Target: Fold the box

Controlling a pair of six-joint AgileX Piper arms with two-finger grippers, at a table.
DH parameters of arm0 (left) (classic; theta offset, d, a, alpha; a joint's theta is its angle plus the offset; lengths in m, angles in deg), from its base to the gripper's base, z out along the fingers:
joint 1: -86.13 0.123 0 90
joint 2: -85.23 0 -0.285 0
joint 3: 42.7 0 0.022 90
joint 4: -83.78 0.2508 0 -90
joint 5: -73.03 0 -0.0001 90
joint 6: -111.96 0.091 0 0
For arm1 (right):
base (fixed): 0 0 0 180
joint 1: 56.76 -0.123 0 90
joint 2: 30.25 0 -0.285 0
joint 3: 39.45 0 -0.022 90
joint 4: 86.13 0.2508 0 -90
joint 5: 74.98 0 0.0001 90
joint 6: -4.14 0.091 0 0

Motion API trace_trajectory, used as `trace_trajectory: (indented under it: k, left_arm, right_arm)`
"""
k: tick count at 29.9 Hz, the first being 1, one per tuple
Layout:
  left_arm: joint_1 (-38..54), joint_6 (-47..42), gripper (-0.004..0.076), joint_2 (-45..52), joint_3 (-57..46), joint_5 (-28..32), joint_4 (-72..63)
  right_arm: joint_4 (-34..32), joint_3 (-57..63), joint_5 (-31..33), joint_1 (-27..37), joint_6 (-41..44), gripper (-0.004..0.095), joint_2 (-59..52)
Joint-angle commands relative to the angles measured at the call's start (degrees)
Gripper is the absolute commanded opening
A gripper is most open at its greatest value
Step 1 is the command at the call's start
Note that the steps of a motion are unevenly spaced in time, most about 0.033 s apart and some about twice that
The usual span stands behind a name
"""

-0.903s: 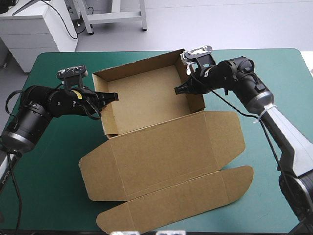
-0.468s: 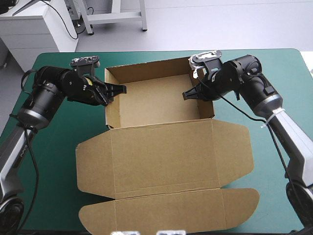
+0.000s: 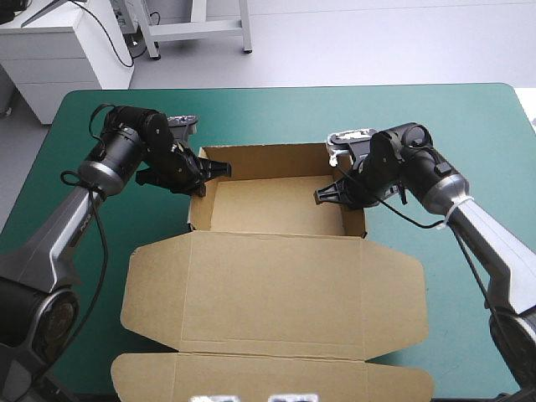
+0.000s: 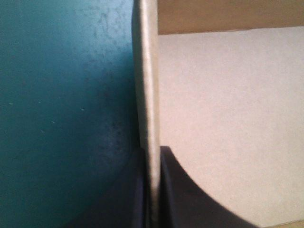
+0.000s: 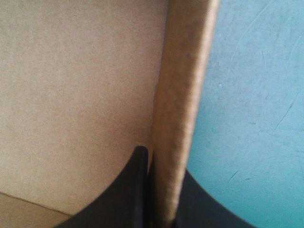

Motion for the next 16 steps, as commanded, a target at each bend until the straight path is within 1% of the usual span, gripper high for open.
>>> trace_trajectory:
  k: [1, 5, 11, 16]
  left_arm:
    - [0.0, 1.5, -0.0008, 0.4, 2.3, 3.8, 1.9]
    - [0.0, 4.8, -0.0008, -1.6, 2.2, 3.5, -0.3]
    - [0.0, 4.8, -0.0008, -3.7, 1.6, 5.2, -0.1]
    - [0.0, 4.8, -0.0008, -6.0, 1.6, 4.6, -0.2]
  right_arm:
    - [1.9, 1.3, 0.7, -0.6, -3.6, -0.0018, -2.6]
    - [1.9, 2.1, 0.0, -0.6, -2.9, -0.0018, -0.9]
    - [2.0, 2.1, -1.0, -0.6, -2.9, -0.0018, 2.0]
    - [2.0, 2.0, -2.3, -0.6, -2.9, -0.0018, 3.3]
